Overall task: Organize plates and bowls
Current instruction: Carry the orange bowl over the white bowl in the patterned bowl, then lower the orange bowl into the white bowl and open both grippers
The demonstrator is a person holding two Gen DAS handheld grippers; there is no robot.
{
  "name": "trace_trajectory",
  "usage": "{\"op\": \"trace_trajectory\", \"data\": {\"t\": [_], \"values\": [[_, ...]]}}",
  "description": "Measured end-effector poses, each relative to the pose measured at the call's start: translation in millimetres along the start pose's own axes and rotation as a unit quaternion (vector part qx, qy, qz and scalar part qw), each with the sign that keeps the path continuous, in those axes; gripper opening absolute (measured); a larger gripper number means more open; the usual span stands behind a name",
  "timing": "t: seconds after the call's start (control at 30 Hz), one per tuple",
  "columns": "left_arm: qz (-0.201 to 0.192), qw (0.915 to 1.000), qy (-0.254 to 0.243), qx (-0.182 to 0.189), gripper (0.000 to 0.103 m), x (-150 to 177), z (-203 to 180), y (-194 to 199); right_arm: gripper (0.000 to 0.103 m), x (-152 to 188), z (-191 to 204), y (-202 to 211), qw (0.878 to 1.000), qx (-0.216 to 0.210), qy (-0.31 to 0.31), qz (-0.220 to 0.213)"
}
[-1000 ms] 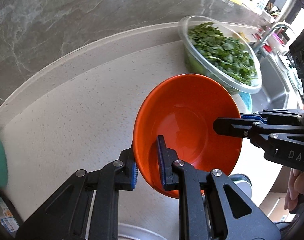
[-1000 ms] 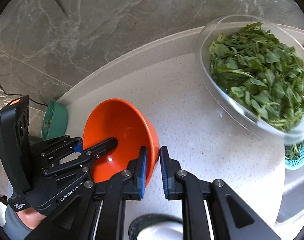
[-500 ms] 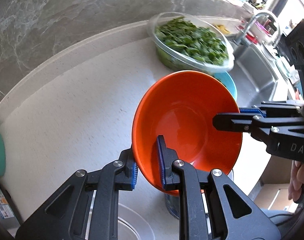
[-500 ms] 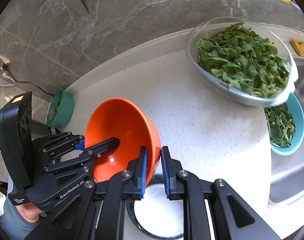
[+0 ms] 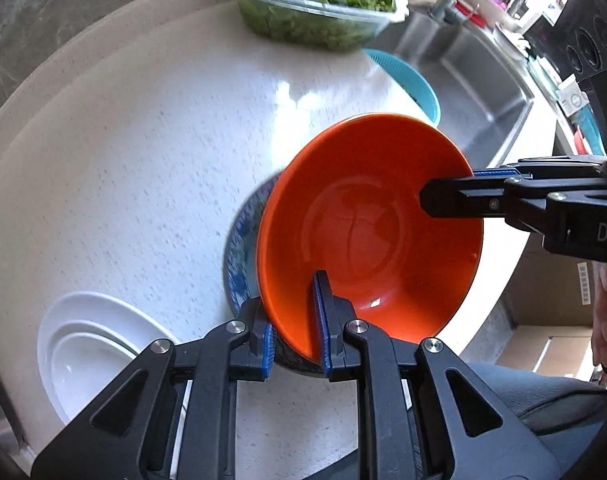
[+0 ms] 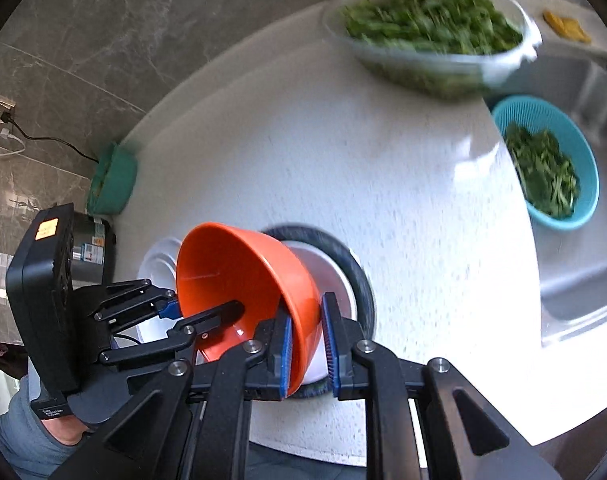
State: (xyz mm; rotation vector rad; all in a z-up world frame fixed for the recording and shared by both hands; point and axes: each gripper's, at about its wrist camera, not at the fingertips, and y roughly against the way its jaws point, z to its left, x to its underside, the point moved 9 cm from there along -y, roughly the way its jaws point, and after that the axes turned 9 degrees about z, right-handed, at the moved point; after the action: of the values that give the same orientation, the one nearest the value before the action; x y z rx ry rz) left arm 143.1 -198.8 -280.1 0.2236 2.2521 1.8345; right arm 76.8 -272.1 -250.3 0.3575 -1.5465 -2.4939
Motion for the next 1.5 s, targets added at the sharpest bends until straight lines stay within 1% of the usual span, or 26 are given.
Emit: {"op": "trace_trajectory", "data": {"t": [0.2, 0.37, 0.43, 0.67, 0.73, 0.83, 0.87, 0.9, 0.93, 0.97, 1.0, 1.07, 1.23, 1.27, 1.3, 1.37, 1.5], "values": [[0.002, 1.0, -0.001, -0.008, 0.015, 9, -4, -8, 0.018, 10, -9, -11, 1.0, 0.003, -0.005, 0.012], [-0.001, 0.9999, -0.002, -0.013, 0.015, 0, -2, -16, 0.018, 13, -11, -19, 1.0, 0.011, -0.004, 0.017], [-0.002, 1.0, 0.003, -0.008, 0.016, -6, 1, -18, 0.018, 13, -12, -22, 1.0, 0.014, -0.003, 0.02], [-0.013, 0.9999, 0.011, 0.0, 0.017, -9, 8, -20, 0.017, 14, -14, -33, 0.999, 0.024, -0.004, 0.03], [-0.016, 0.9998, 0.012, 0.006, 0.02, -9, 8, -20, 0.017, 14, -12, -36, 0.999, 0.026, -0.003, 0.032], [-0.021, 0.9996, 0.013, 0.016, 0.029, -9, 6, -19, 0.017, 14, -12, -38, 0.999, 0.036, 0.003, 0.033], [-0.022, 0.9995, 0.013, 0.019, 0.036, -7, 5, -18, 0.017, 14, -10, -39, 0.999, 0.04, 0.008, 0.035], [-0.023, 0.9994, 0.012, 0.024, 0.047, -8, 3, -17, 0.018, 14, -10, -41, 0.998, 0.041, 0.009, 0.036], [-0.026, 0.9992, 0.01, 0.028, 0.051, -8, 1, -16, 0.018, 14, -8, -43, 0.998, 0.044, 0.012, 0.038], [-0.03, 0.9991, 0.008, 0.029, 0.059, -8, -2, -14, 0.018, 14, -7, -44, 0.998, 0.047, 0.015, 0.039], [-0.034, 0.999, 0.006, 0.029, 0.064, -9, -3, -13, 0.018, 14, -6, -46, 0.998, 0.051, 0.018, 0.041], [-0.039, 0.9986, 0.009, 0.034, 0.068, -9, -5, -11, 0.018, 13, -6, -47, 0.997, 0.054, 0.02, 0.042], [-0.051, 0.9973, 0.025, 0.047, 0.069, -11, -2, -5, 0.017, 14, -4, -51, 0.997, 0.054, 0.022, 0.046], [-0.053, 0.9972, 0.026, 0.047, 0.07, -12, -2, -4, 0.017, 14, -4, -52, 0.997, 0.055, 0.024, 0.047], [-0.057, 0.997, 0.026, 0.044, 0.076, -12, -1, -2, 0.018, 14, -3, -53, 0.997, 0.054, 0.025, 0.048], [-0.064, 0.9968, 0.032, 0.035, 0.082, -9, 4, 2, 0.021, 14, -3, -55, 0.997, 0.056, 0.026, 0.049], [-0.063, 0.9961, 0.051, 0.034, 0.082, -8, 14, 2, 0.021, 14, -3, -60, 0.997, 0.058, 0.028, 0.053]]}}
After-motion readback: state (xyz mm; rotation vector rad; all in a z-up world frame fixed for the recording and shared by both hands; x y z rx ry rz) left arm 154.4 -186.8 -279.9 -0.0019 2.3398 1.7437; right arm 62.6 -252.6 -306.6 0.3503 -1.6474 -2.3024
